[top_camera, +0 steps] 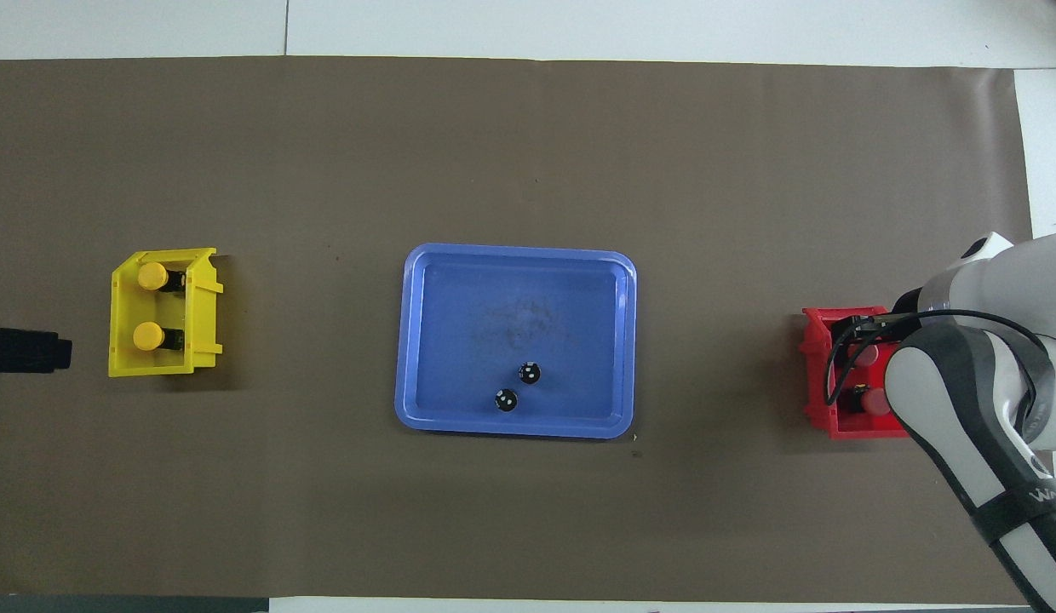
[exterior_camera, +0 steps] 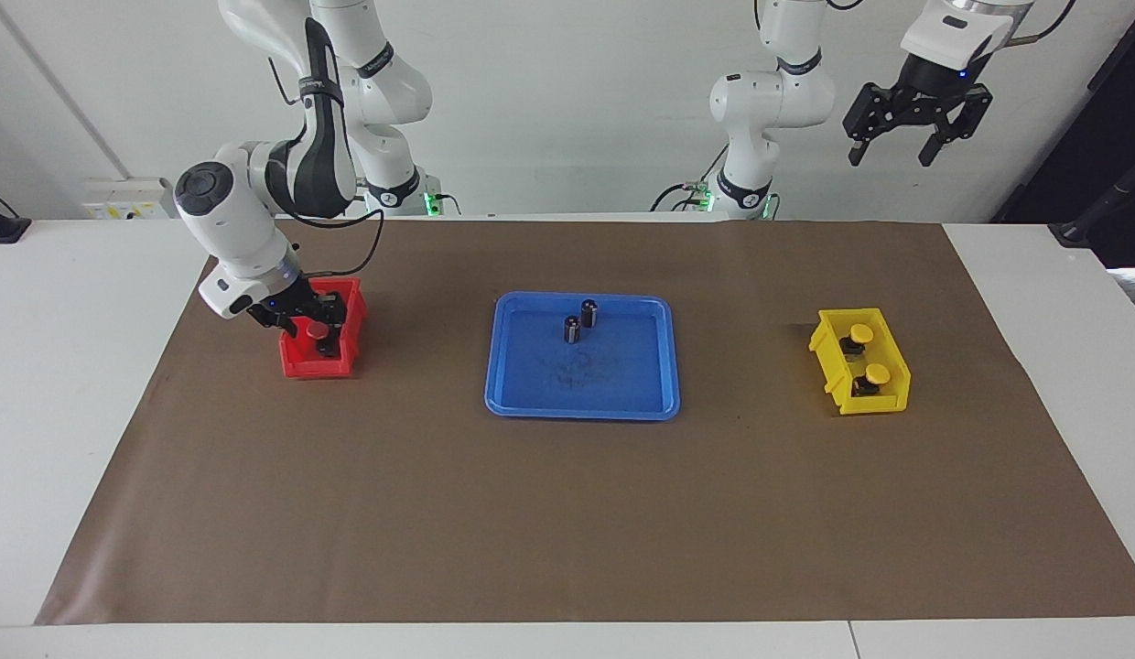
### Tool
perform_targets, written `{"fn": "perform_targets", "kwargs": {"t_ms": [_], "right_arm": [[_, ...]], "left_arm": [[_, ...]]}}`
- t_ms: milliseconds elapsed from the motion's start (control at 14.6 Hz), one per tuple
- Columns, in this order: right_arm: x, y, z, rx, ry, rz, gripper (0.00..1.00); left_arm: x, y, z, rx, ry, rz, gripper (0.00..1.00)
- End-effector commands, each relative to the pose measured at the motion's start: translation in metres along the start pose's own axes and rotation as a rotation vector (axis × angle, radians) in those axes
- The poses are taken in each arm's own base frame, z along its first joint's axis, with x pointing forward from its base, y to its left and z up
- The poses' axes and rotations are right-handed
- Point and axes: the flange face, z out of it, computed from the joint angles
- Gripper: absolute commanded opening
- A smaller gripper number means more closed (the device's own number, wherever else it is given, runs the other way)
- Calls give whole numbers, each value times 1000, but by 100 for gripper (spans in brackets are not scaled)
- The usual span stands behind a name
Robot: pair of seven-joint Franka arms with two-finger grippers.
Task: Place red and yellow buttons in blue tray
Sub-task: 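Reach the right gripper into the red holder and grasp a red button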
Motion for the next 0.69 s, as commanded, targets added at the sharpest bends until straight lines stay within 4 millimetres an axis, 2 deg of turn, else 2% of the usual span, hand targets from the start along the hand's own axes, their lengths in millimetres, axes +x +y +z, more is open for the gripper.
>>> {"fn": "perform_targets", "kwargs": {"t_ms": [0,69,206,344,481,618], "right_arm": [[-13,4,6,13,20,-10,71],[-14,4,8,12,28,-13,69],[-15,5,10,11,32,-33,66],[-16,13,16,13,22,-28,63],[-18,15,20,13,24,-38,55],[-18,15,20,13,22,-40,44]], "left_arm": [[-15,8,-1,-11,-29,-1,100],[-23,8,-1,-8,-26,-10,100],[-27,2,16,-7,6,-34,100],[-24,-9,44,-9,20,-49,100],[-6,-19,80,-8,10,-44,100],[12,-20,109,-9,-2,-49,100]]}}
